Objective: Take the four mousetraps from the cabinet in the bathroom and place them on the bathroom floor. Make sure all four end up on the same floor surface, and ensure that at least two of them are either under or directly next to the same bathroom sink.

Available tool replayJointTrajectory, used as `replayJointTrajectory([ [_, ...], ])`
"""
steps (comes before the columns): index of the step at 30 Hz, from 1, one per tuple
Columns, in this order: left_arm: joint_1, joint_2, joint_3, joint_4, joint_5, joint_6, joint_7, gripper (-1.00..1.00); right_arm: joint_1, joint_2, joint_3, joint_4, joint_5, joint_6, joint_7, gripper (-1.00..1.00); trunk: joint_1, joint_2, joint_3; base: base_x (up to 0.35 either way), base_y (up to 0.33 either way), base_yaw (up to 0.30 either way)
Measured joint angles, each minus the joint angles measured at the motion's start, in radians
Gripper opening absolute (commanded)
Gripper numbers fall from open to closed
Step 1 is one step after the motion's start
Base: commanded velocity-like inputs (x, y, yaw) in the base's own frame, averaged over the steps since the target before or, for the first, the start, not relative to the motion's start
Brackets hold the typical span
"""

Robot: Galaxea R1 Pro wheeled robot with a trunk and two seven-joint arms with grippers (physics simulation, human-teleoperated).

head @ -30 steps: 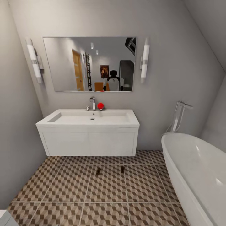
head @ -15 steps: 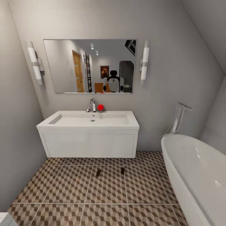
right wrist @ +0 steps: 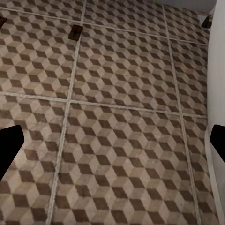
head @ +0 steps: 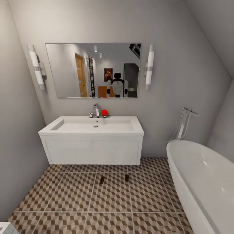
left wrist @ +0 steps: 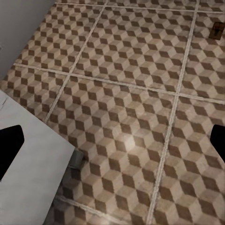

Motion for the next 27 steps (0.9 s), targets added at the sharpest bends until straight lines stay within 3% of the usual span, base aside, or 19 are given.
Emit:
replayJointTrajectory([
  [27, 0.0, 0.0, 0.0, 0.0, 0.0, 0.001, 0.001, 1.0, 0.0, 0.0, 0.001, 0.0, 0.0, -0.001, 0.0, 1.0, -0.104, 0.189, 0.085, 0.0, 0.0, 0.0],
])
